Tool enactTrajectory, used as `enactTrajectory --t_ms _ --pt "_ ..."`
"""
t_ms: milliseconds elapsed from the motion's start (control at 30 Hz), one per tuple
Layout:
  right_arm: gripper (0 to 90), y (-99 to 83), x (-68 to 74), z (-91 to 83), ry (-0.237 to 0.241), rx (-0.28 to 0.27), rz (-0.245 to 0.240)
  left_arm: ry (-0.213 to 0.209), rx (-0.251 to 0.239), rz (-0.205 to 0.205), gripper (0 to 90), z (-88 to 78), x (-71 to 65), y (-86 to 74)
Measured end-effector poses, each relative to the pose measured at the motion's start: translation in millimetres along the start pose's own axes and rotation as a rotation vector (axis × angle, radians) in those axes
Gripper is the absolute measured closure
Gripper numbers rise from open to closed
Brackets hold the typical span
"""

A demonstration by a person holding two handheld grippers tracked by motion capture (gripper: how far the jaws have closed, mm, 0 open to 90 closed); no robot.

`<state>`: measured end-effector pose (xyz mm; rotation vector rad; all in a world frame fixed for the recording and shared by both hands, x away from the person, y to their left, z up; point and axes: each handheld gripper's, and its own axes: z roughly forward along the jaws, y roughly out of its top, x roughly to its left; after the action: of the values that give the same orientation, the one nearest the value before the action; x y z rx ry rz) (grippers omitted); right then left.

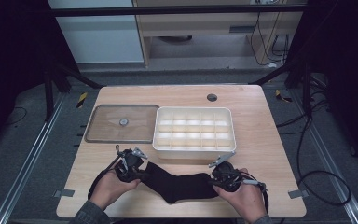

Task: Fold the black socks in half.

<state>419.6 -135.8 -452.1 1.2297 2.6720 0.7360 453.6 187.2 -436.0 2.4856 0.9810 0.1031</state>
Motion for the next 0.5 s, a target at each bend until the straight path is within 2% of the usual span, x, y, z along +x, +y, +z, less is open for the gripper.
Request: enactTrajectory --t_ms 200,267,500 --pt "80.8 7.8 0.9 9.1 0.016 -0.011 0.011 0.006 -0.012 -0.01 81.3 -12.3 8.3 -2.5" --pt "80.7 12.3 5.6 13.6 0.027 -0.01 0.009 0.01 -0.012 -0.012 81.3 -16.3 11.4 -4.7" --pt "80.7 21.3 15.5 20.5 0.06 -0.035 0.009 0.01 -0.015 -0.005 81.3 -27.4 11.0 -6.4"
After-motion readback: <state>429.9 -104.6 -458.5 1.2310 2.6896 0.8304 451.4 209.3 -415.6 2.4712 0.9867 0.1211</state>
